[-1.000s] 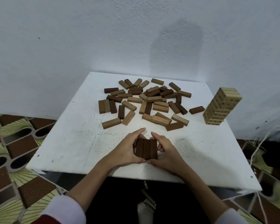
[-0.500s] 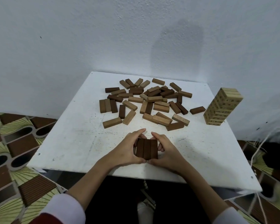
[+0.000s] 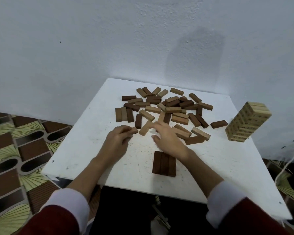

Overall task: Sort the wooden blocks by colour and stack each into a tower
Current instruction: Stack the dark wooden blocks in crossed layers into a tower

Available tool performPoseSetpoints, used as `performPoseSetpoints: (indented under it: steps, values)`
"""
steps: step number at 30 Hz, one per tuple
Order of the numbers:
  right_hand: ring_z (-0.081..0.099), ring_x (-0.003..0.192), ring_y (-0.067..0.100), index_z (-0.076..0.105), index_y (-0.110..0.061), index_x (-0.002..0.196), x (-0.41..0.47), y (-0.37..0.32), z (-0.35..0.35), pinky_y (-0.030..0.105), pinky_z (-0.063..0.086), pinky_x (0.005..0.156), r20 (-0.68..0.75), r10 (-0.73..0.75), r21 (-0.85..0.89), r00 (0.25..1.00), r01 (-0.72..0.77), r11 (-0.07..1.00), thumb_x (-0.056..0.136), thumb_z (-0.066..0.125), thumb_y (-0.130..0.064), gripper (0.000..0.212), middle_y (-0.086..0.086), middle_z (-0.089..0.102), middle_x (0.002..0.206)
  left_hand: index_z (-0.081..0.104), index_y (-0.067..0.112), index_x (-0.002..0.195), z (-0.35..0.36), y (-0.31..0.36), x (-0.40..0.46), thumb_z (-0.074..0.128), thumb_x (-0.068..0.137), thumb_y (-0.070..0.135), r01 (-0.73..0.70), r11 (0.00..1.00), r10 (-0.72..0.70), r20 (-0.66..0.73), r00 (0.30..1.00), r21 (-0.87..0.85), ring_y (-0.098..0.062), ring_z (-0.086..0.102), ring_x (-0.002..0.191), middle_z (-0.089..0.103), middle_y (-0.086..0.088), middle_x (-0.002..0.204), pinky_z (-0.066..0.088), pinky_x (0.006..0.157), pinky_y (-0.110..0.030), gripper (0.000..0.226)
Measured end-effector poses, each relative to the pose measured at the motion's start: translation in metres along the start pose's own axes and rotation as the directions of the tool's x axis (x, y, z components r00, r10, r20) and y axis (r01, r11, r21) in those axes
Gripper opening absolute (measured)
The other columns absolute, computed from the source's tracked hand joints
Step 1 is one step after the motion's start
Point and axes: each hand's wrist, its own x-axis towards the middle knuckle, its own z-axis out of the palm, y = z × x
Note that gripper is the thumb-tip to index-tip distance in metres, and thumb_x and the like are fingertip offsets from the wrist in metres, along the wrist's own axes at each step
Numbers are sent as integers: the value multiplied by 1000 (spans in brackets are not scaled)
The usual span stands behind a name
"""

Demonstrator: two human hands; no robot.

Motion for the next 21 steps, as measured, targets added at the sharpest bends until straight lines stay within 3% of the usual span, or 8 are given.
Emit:
performPoseSetpoints:
  steps: [4, 7, 12, 16, 18, 21]
  values:
    - [19, 137, 30, 38, -13, 140, 40, -8, 17, 44, 32, 106, 180, -27, -357, 983, 91, 930, 91, 43, 1, 52, 5, 23, 153, 70, 9, 108, 6, -15, -4, 65, 80, -8, 139, 990, -133, -131, 982, 31, -25, 53, 89, 64, -5, 101, 49, 72, -38, 34]
    - [16, 137, 37, 30, -13, 144, 51, -9, 27, 48, 29, 109, 226, -20, -446, 974, 122, 887, 97, 39, -11, 48, 6, 20, 155, 70, 4, 105, 6, -15, -4, 61, 79, -12, 189, 982, -187, -159, 969, -2, -25, 46, 92, 61, -9, 103, 47, 74, -35, 32]
    - [35, 118, 30, 44, -14, 136, 40, -16, 39, 39, 38, 98, 187, -168, -361, 968, 227, 905, 89, 46, 3, 50, 5, 37, 143, 63, 11, 118, 5, -12, -3, 54, 91, 6, 239, 970, -243, -105, 964, -50, -19, 37, 108, 52, -6, 123, 37, 86, -27, 29]
    - [40, 110, 27, 52, -15, 130, 25, -16, 48, 34, 38, 95, 174, -301, -240, 938, 336, 910, 88, 53, 0, 44, 4, 46, 137, 62, 11, 120, 0, -9, -1, 41, 94, 28, 211, 975, -214, -34, 976, -73, -20, 41, 112, 53, -4, 126, 40, 93, -31, 38]
    - [42, 108, 25, 56, -13, 122, 22, -15, 49, 32, 39, 93, 161, -310, -189, 937, 338, 922, 87, 57, -1, 37, 5, 51, 130, 62, 13, 120, -2, -11, -2, 37, 91, 37, 197, 978, -197, 15, 980, -70, -19, 42, 111, 54, -3, 125, 40, 93, -30, 46]
    - [43, 105, 25, 59, -10, 106, 21, -16, 43, 31, 43, 84, 147, -274, -194, 951, 299, 934, 85, 61, -3, 22, 7, 50, 118, 61, 13, 122, -1, -13, -3, 48, 90, 30, 199, 976, -196, 42, 980, -90, -17, 39, 114, 51, -2, 127, 39, 95, -29, 39]
